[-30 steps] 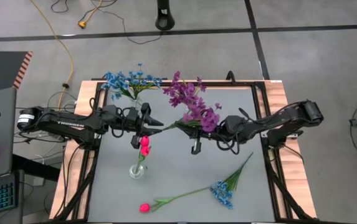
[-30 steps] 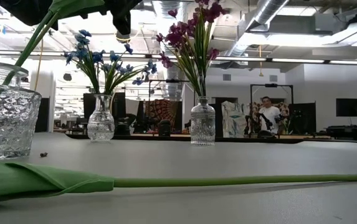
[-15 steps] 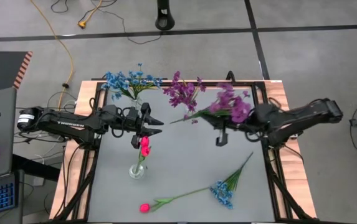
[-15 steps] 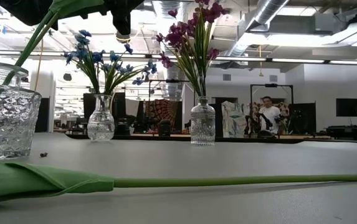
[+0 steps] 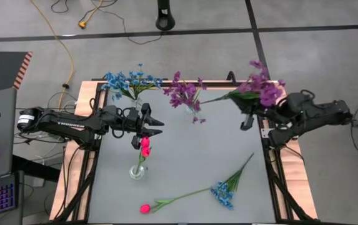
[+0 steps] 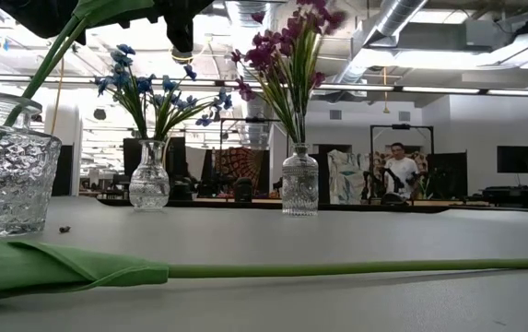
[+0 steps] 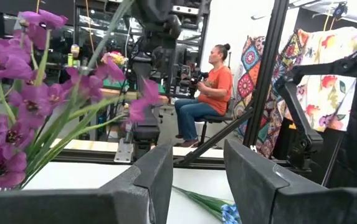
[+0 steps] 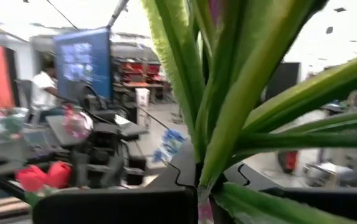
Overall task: Sort flowers into vase by color
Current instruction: Put the violet flower into the top right transparent vase
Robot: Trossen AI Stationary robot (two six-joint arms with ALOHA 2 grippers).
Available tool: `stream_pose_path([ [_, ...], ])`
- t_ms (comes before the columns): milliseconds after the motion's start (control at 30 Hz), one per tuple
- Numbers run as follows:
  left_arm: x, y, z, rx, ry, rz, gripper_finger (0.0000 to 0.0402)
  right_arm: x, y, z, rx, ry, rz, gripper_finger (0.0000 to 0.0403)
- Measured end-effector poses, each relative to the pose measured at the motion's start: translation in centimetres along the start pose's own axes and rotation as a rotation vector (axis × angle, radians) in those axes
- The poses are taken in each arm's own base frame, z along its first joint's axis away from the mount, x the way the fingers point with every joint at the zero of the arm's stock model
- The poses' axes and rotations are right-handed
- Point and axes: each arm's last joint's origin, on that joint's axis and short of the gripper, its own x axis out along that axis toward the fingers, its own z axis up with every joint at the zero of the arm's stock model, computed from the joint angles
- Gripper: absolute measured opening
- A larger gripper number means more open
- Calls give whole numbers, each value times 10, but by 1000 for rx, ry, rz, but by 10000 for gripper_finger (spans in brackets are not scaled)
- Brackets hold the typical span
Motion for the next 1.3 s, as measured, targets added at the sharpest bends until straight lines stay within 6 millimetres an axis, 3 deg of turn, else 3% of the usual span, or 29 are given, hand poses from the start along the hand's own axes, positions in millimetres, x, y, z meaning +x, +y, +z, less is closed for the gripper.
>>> stream_pose_path([
  [200, 0, 0, 0, 0, 0, 0, 129, -11, -17, -9, -17, 81, -135, 40],
  [667, 0, 0, 0, -1, 1, 1, 129, -11, -45, -110, 118, 176, -388, 40],
  [833, 0, 0, 0, -1, 1, 1, 129, -4, -50, -135, 223, 70, -379, 40],
  [1000, 0, 0, 0, -1, 2, 1, 129, 9, -51, -143, 250, -6, -342, 40],
  [1300, 0, 0, 0, -1, 2, 1, 129, 34, -45, -166, 236, 35, -285, 40],
])
